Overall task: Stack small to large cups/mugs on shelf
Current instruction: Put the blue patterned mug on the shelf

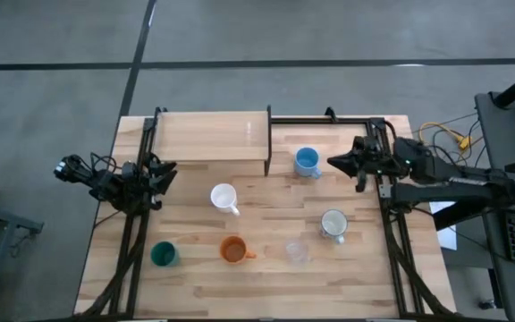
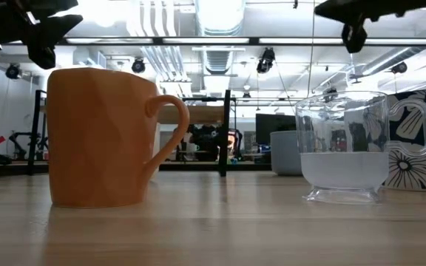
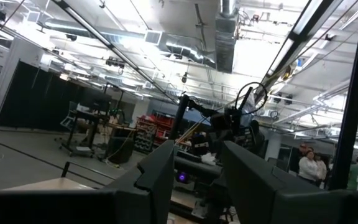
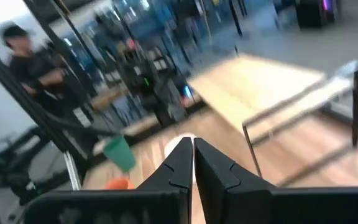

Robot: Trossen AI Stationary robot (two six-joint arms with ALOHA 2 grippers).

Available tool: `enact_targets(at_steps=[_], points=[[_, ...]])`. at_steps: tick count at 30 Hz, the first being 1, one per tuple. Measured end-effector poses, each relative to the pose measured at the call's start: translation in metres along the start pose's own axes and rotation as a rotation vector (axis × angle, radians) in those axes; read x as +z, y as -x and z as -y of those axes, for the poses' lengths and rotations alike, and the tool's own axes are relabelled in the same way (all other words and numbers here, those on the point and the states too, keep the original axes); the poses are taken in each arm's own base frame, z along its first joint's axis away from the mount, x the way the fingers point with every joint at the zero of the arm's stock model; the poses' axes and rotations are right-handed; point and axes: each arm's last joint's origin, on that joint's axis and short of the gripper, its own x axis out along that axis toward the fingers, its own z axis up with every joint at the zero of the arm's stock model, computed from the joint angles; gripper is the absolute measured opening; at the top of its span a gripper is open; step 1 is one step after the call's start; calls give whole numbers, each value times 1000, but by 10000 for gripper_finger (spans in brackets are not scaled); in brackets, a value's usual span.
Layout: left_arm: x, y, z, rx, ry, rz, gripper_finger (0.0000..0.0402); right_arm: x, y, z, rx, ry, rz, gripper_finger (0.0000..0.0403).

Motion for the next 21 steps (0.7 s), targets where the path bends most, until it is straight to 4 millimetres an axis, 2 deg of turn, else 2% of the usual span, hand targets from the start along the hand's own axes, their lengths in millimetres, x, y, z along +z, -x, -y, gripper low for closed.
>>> enact_targets(at_steps=[6, 11, 21], points=[[4, 0, 0, 3, -7, 28, 122, 16, -17, -19, -86, -87, -166, 9], [5, 0, -1, 6, -49, 43, 122, 24, -26, -43, -182, -152, -296, 9], [5, 0, -1, 5, -43, 42, 122, 9, -46, -92, -437, -248, -618, 9]])
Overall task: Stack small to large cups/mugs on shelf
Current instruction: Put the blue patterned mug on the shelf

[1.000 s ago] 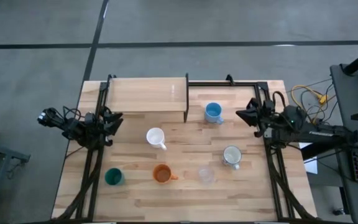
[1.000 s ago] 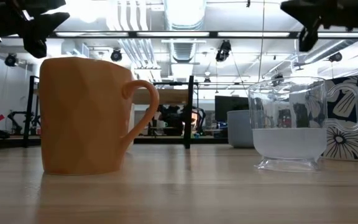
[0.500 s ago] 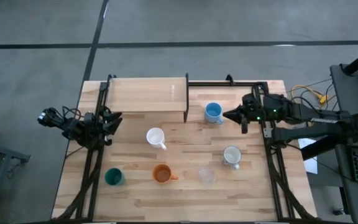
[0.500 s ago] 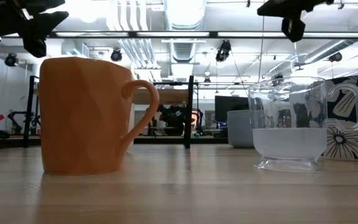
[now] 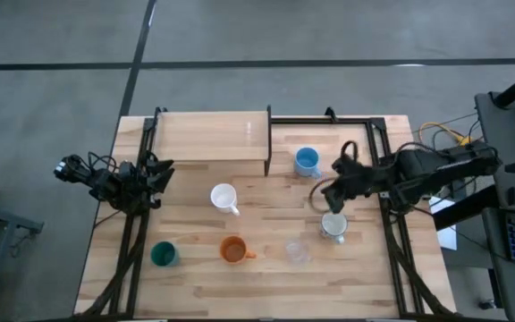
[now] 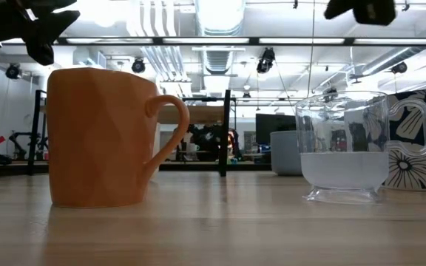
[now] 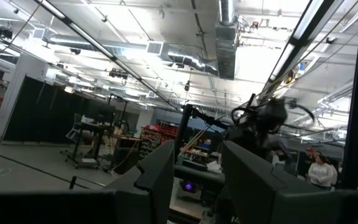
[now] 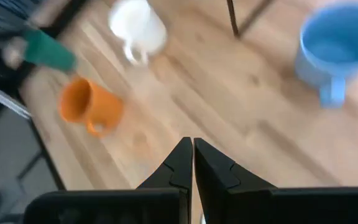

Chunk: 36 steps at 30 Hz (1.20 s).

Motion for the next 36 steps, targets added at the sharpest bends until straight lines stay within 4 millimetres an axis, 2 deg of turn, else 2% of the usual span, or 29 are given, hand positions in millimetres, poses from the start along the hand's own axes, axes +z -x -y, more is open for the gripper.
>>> enact_targets(at_steps=[6, 11, 18, 23, 29, 36], points=[[0, 0, 0, 0, 1, 0, 122, -12, -19, -28, -204, -40, -212, 9], [0, 0, 0, -1, 1, 0, 122, -22, -43, -43, -366, -13, -360, 9], [0, 0, 0, -1, 0, -1, 122, -32, -75, -57, -416, 28, -500, 9], [0, 0, 0, -1, 0, -1, 122, -36, -82, -61, -409, 15, -558, 15], [0, 0, 0, -1, 0, -1, 122, -36, -83, -62, -421, -53, -547, 55], [0, 0, 0, -1, 0, -1, 122, -36, -85, -65, -405, -133, -520, 134]])
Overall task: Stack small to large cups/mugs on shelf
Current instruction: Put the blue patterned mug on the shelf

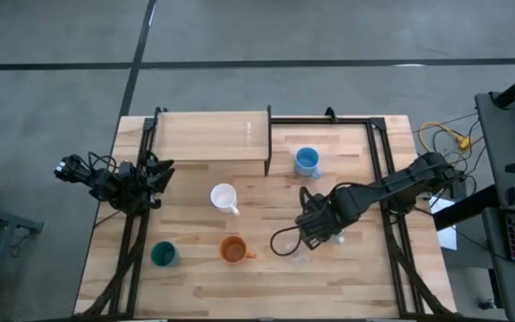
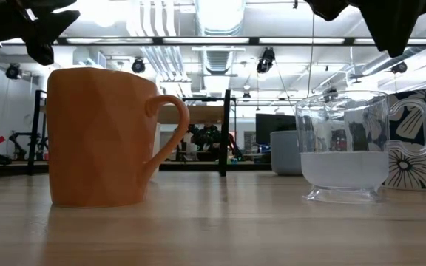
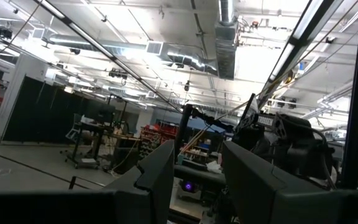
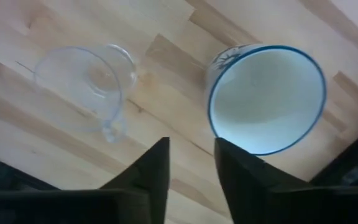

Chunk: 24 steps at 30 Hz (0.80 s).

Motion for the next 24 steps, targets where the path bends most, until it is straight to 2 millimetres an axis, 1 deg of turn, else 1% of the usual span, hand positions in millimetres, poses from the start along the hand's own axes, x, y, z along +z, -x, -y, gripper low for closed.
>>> enact_targets(at_steps=[6, 10, 16, 24], points=[[0, 0, 0, 0, -1, 0, 122, 5, 0, -1, 23, -79, -10, 180], [0, 0, 0, 0, -1, 0, 122, 10, 0, 0, 28, -121, -19, 197], [0, 0, 0, 0, -1, 0, 122, 21, -3, 3, 19, -155, 14, 201], [0, 0, 0, 0, -1, 0, 122, 29, -18, 9, -14, -192, -1, 201]])
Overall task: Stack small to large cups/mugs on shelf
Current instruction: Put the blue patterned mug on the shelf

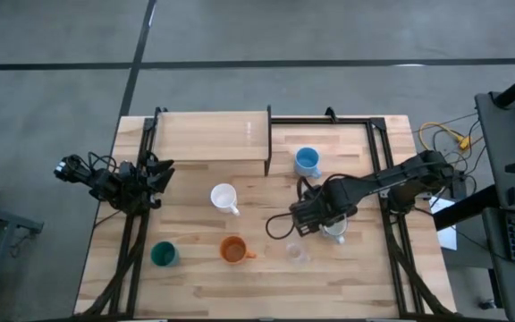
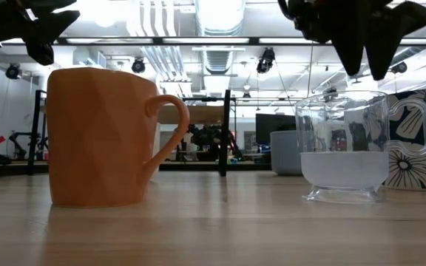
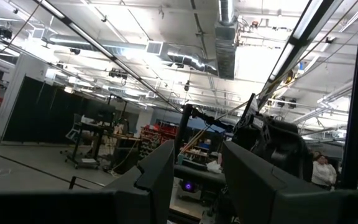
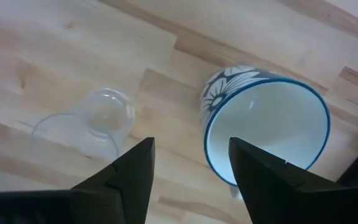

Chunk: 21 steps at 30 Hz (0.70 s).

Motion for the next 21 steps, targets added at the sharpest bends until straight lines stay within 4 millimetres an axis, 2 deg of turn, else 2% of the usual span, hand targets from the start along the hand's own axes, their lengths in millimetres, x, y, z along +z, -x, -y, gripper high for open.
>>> enact_targets(at_steps=[21], points=[[0, 0, 0, 0, 0, 0, 122, 5, -49, 10, -21, -86, -26, 201]])
